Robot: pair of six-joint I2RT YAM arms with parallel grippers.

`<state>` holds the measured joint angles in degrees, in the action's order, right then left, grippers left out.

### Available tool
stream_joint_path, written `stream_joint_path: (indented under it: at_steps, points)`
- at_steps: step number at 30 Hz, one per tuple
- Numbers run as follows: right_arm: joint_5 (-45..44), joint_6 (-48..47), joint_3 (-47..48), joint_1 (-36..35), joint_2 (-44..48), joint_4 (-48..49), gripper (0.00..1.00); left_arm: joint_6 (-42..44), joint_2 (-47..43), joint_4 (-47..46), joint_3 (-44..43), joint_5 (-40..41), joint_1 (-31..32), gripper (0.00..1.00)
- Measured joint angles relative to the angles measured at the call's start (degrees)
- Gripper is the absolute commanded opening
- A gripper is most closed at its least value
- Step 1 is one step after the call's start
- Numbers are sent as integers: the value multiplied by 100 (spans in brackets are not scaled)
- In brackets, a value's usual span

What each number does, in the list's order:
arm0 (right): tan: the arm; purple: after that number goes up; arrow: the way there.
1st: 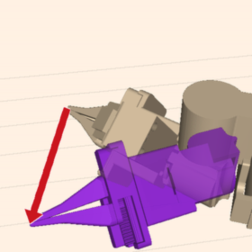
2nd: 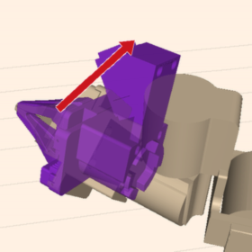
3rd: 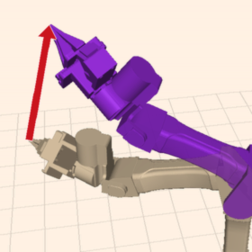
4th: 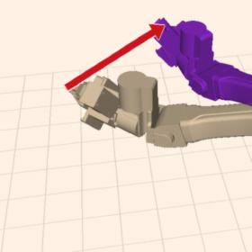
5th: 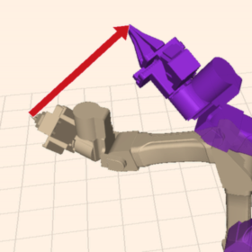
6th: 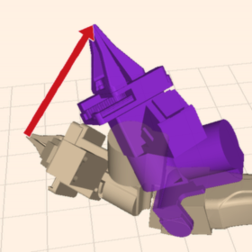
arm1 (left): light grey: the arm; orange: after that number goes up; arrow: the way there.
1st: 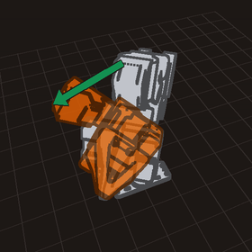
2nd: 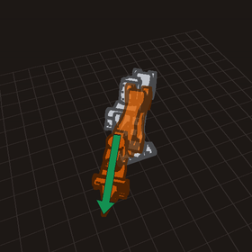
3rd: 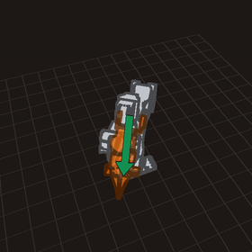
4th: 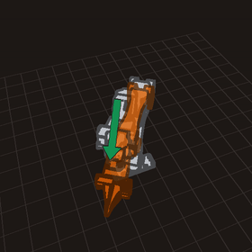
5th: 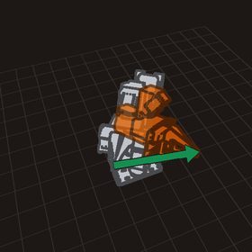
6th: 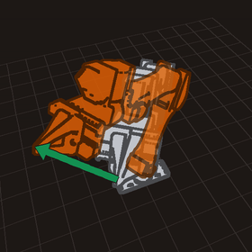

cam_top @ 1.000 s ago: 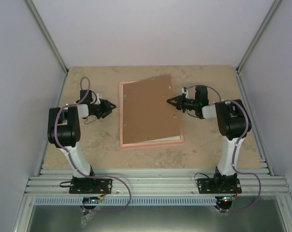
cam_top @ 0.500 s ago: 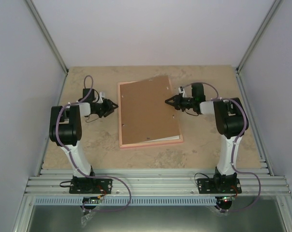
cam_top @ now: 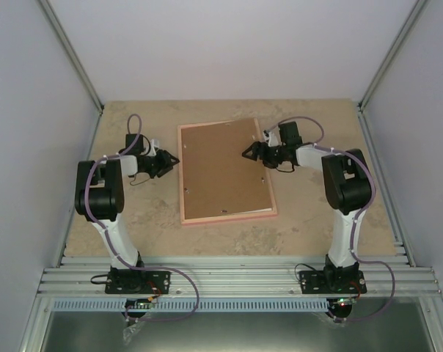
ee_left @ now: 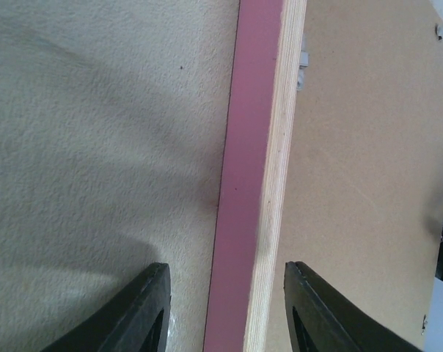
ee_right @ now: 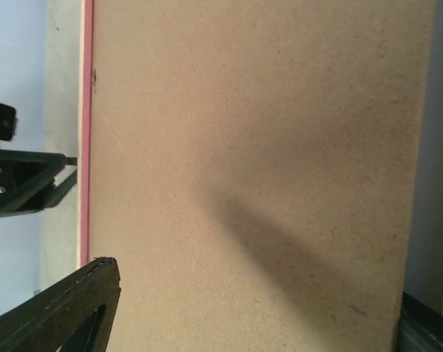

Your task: Put the photo into the frame

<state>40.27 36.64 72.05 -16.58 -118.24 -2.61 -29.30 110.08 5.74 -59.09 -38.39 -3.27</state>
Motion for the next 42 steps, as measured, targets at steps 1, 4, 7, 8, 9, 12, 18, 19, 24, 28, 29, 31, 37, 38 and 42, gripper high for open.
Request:
stream_joint_path:
  at_steps: [1,4,7,8,9,12,18,19,24,28,29,31,37,38,42]
  points:
    - [-118,-107,48,-39,37,-146,82,-2,0,0,0,2,2,46]
    - [-450,-352,151,-140,140,-487,86,-2,0,0,0,2,2,46]
    - [-815,-597,251,-251,251,-798,97,-2,0,0,0,4,2,46]
    - [-933,-671,282,-286,291,-887,98,-2,0,0,0,4,2,46]
    - [-1043,-721,302,-317,328,-968,98,-2,0,0,0,7,2,47]
    - [-1342,-890,326,-389,444,-1176,98,-2,0,0,0,17,2,47]
    - [-1755,-1180,356,-407,601,-1537,98,-2,0,-2,0,37,0,48]
    - [-1792,-1259,356,-385,621,-1580,98,-2,-2,0,0,37,0,49]
    - [-1784,-1707,409,-232,728,-1738,90,4,-26,-2,0,85,0,51]
    - [-1628,-2068,409,33,802,-1825,80,52,-39,7,0,129,0,50]
    - [-1600,-2153,409,90,802,-1851,78,83,-39,15,-2,133,0,50]
    - [-1526,-2317,409,199,796,-1943,75,160,-44,61,-13,153,2,49]
    - [-1276,-2505,409,190,597,-1987,74,522,-44,229,-70,238,55,46]
    - [-1248,-2507,407,179,531,-1971,74,595,-44,269,-87,260,74,45]
    - [-1222,-2505,323,166,358,-1888,71,874,-42,391,-142,337,190,41]
